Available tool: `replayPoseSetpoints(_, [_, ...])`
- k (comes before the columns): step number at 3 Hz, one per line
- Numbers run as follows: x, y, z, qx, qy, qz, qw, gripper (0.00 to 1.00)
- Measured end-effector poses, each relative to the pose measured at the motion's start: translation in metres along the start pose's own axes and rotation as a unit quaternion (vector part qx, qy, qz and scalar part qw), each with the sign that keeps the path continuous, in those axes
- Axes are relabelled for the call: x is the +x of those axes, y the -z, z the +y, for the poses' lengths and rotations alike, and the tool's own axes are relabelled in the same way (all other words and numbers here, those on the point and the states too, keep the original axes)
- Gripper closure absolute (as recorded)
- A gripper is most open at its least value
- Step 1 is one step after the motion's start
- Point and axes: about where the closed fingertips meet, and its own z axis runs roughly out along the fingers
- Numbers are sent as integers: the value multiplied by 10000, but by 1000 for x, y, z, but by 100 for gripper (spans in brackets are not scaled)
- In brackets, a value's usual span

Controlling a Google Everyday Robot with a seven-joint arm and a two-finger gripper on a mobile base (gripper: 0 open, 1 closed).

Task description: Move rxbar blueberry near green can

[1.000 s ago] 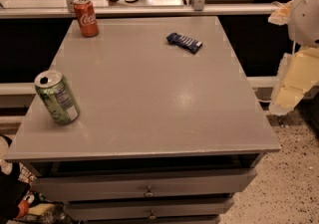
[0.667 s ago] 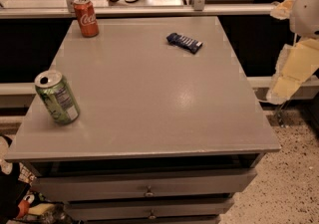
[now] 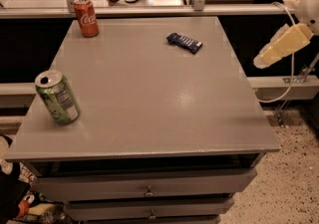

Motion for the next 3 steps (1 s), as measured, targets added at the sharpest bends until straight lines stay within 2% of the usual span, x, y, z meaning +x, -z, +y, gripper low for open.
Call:
replayPoseSetpoints(1, [2,-27,-28,-28,-274,-529,9982,0])
replayPoseSetpoints(2, [-1,-63,-41,-300,-437,-811,9953,0])
replayPoseSetpoints(3, [-17,-111,-40,-694,-549,-1117,9898,0])
